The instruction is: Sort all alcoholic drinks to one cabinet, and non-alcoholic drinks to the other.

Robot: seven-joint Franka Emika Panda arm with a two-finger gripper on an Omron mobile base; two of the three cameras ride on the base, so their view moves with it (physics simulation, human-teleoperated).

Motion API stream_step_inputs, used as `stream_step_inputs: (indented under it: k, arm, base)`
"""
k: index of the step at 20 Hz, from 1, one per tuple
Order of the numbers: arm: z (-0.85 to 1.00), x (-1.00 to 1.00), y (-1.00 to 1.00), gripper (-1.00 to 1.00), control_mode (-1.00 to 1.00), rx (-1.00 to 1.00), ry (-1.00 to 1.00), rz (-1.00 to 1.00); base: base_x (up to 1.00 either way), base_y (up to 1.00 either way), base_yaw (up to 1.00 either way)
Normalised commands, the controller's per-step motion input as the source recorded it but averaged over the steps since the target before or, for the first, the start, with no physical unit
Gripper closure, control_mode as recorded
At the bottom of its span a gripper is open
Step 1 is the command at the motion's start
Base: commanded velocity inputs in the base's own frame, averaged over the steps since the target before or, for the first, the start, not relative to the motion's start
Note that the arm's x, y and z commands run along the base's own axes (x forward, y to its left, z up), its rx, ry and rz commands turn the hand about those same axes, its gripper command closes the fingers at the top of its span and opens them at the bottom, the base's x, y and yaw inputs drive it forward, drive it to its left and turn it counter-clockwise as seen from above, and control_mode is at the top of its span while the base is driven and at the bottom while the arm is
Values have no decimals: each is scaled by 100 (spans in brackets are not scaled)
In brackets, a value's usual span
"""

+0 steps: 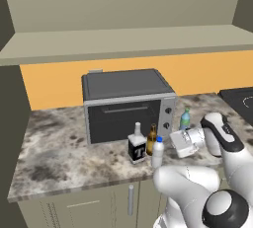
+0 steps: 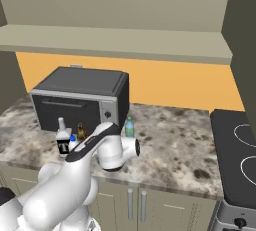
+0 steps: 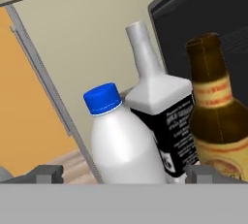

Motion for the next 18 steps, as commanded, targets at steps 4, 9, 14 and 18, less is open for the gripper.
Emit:
stream_step_inputs:
  k: [4, 9, 14, 18]
  arm:
    - [-9, 0, 25, -100, -100, 1, 0, 0]
    - [-9, 0, 24, -100, -100, 1, 0, 0]
    - [-15, 0, 24, -100, -100, 0, 0, 0]
    - [-17, 0, 21, -100, -100, 0, 0, 0]
  base:
    - [0, 0, 0]
    - [0, 0, 0]
    - [0, 0, 0]
    - [0, 0, 0]
